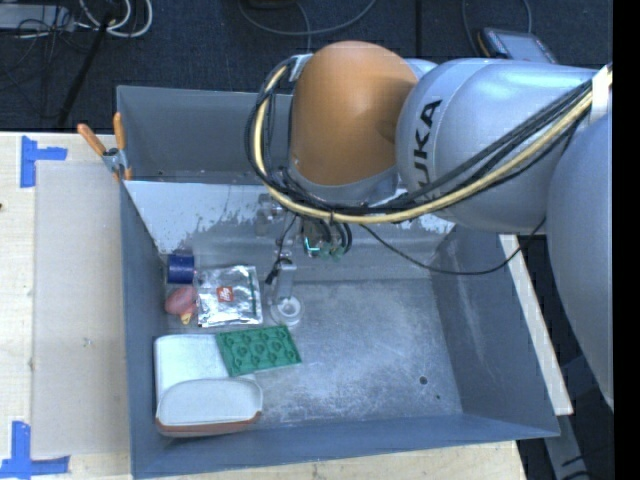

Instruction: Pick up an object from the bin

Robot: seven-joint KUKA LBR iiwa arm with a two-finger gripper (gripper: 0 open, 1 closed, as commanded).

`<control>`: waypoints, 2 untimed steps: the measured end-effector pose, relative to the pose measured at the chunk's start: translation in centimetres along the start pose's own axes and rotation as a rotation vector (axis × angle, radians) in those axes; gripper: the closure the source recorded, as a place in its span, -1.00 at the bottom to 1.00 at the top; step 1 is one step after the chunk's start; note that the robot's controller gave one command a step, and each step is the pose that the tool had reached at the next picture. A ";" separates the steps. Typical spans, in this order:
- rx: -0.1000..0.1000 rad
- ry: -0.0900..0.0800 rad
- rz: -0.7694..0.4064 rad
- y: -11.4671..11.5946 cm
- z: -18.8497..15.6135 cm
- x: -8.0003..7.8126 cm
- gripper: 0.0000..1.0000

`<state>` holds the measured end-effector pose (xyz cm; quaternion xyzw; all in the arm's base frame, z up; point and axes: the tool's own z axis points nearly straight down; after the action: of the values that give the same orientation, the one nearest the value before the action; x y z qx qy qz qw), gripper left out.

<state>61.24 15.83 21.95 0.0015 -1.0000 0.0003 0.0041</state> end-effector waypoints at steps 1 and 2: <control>0.001 -0.002 -0.293 -1.9 8.2 4.2 -1.00; 0.003 0.000 -0.479 -1.5 15.0 4.0 -1.00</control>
Offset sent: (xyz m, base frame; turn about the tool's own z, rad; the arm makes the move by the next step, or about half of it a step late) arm -0.0416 -0.0195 -0.0792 -0.2926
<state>57.12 14.28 7.00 0.2388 -0.9711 0.0009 0.0043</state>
